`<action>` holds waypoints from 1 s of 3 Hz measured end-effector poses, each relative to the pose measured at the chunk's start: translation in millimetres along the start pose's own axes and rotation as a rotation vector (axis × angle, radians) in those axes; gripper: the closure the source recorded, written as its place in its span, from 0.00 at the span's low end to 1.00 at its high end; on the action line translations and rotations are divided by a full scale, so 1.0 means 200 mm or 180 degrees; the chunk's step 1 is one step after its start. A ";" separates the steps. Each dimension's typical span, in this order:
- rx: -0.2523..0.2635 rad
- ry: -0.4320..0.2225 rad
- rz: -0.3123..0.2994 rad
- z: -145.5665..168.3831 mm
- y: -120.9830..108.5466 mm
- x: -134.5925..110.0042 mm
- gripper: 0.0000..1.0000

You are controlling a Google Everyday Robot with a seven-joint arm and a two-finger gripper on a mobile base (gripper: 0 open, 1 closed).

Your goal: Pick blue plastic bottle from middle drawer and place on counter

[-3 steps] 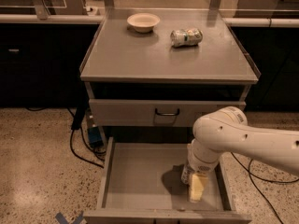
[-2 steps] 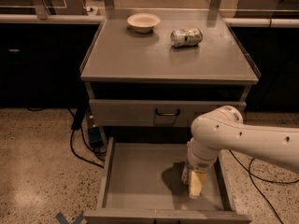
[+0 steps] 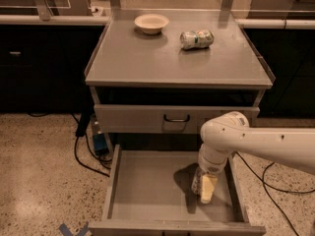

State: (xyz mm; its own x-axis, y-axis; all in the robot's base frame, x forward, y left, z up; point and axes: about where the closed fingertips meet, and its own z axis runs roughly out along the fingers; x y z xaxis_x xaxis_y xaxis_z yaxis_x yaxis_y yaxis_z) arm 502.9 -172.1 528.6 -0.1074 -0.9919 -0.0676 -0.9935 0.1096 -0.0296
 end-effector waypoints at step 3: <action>-0.0125 -0.0002 0.0063 0.11 0.00 0.04 0.16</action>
Offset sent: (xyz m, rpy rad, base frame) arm 0.0020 -0.0079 -0.0309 0.0140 0.0518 -0.0265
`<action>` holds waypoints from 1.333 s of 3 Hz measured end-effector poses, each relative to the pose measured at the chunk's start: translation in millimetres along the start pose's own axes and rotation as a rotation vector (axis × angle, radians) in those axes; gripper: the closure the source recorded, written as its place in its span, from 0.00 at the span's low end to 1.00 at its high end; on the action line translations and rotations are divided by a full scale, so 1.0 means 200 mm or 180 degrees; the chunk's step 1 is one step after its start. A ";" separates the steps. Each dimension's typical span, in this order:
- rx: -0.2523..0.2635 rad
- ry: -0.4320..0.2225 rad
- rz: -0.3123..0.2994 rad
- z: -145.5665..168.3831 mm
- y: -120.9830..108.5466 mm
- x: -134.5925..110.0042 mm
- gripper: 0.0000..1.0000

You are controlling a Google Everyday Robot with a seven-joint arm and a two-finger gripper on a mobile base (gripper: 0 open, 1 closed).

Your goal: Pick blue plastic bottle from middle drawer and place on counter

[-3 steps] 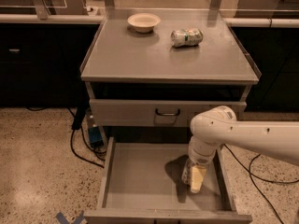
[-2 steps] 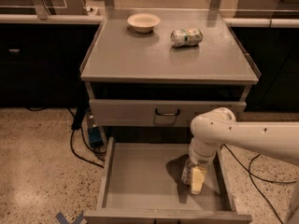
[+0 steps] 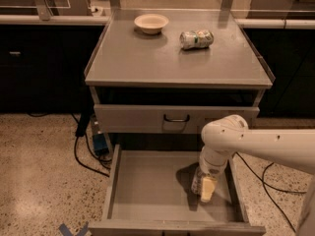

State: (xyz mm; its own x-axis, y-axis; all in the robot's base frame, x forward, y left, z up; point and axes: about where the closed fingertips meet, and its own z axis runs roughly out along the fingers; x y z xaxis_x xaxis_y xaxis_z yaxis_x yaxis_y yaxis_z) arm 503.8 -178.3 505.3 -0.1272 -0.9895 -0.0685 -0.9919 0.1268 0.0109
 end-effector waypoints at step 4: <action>-0.0001 0.0000 0.0000 0.00 0.00 0.00 1.00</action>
Offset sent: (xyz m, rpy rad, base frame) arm 0.0000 0.0000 0.0000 0.0000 0.0001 0.0000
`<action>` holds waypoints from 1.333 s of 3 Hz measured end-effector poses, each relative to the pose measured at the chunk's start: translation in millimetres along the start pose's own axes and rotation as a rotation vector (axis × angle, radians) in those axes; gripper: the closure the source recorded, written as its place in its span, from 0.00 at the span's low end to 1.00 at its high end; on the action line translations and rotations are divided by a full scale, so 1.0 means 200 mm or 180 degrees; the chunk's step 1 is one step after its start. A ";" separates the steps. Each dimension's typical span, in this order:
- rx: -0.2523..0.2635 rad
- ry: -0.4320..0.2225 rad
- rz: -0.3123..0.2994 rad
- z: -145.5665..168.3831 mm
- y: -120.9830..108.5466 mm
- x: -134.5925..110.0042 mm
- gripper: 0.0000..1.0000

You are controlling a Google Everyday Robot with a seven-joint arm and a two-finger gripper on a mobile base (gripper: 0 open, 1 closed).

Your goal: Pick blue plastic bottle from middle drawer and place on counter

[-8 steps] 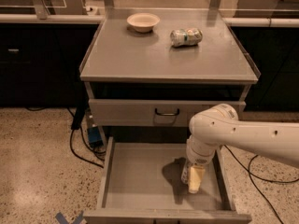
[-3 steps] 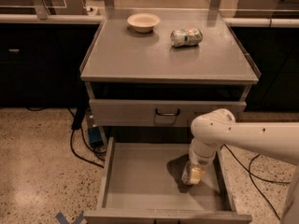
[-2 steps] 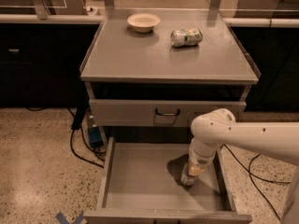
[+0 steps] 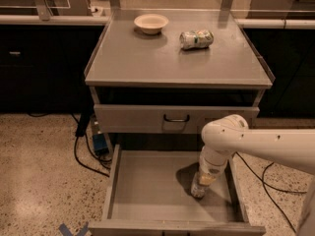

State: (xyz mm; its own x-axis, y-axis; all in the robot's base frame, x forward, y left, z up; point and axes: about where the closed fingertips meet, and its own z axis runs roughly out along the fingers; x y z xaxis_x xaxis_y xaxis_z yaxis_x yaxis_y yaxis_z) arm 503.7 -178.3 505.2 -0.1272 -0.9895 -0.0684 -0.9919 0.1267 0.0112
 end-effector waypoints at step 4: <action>0.0400 0.0156 -0.0106 -0.75 -0.01 -0.06 1.00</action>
Offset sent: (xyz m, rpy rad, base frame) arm 0.0025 0.0040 0.0935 -0.0206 -0.0584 0.0155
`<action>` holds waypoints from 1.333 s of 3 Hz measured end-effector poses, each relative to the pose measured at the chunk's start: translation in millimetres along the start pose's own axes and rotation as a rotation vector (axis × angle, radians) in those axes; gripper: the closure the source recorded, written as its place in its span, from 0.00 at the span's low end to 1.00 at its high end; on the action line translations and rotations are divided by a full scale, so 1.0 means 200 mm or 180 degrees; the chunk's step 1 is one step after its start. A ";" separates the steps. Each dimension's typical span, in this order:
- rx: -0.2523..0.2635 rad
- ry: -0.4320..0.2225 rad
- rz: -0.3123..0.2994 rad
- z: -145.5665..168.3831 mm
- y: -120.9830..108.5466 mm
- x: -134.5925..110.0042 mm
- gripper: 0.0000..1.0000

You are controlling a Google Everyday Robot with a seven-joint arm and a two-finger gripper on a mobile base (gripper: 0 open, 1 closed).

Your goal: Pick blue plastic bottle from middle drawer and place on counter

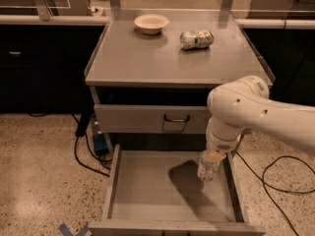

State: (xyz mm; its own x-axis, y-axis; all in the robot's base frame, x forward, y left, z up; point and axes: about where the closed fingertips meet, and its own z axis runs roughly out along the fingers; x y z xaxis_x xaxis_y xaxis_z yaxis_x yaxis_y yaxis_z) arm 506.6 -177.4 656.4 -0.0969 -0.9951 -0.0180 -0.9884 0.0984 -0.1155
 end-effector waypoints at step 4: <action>0.0129 0.0021 0.0101 -1.17 -0.26 -0.15 1.00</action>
Offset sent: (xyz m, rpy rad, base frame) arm 0.0107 0.0233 0.1943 -0.0685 -0.0845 0.0212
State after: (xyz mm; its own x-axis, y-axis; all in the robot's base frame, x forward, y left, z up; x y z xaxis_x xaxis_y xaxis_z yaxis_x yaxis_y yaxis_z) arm 533.5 -155.1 895.5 -0.1291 -0.9915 -0.0158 -0.9793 0.1300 -0.1551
